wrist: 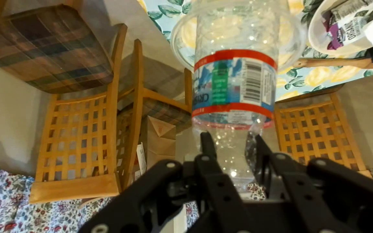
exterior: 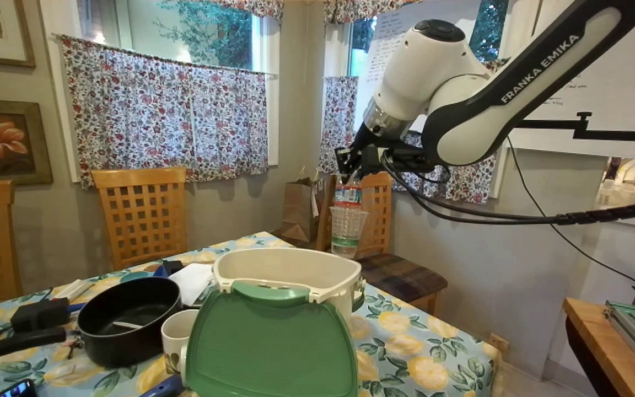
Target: Take the water bottle and cup out of the basket.
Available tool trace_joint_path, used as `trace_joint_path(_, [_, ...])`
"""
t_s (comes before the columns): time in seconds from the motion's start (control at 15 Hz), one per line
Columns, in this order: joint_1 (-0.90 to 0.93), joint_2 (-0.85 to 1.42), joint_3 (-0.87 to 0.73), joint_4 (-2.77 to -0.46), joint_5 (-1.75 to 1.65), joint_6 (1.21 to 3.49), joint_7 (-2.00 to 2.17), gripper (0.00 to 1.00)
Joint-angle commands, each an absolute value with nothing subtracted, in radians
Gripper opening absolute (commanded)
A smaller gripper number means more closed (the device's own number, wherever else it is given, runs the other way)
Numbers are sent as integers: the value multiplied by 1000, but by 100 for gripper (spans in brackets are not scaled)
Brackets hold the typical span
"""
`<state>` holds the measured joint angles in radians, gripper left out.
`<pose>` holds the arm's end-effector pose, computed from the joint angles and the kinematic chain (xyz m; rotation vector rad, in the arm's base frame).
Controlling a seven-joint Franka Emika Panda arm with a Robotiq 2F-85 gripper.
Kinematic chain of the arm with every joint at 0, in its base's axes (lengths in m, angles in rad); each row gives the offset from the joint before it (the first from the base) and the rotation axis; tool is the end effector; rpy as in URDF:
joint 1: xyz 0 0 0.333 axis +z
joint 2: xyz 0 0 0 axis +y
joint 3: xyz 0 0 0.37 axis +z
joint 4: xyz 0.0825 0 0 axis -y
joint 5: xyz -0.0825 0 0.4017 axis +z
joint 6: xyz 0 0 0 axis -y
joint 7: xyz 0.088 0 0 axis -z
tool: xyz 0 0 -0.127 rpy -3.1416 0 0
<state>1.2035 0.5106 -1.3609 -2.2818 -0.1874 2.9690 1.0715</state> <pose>0.5993 -0.0383 0.3782 2.4409 -1.1395 1.0130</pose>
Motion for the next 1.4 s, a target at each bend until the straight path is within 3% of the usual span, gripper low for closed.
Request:
trace_joint_path(0.0, [1110,539,-1276,-2266,-103,2970,998,8])
trace_joint_path(0.67, [892,617,-1086,-2170,-73,2939,941,8])
trace_joint_path(1.33, [796,704,-1013,-2080,-84,2924,954,8])
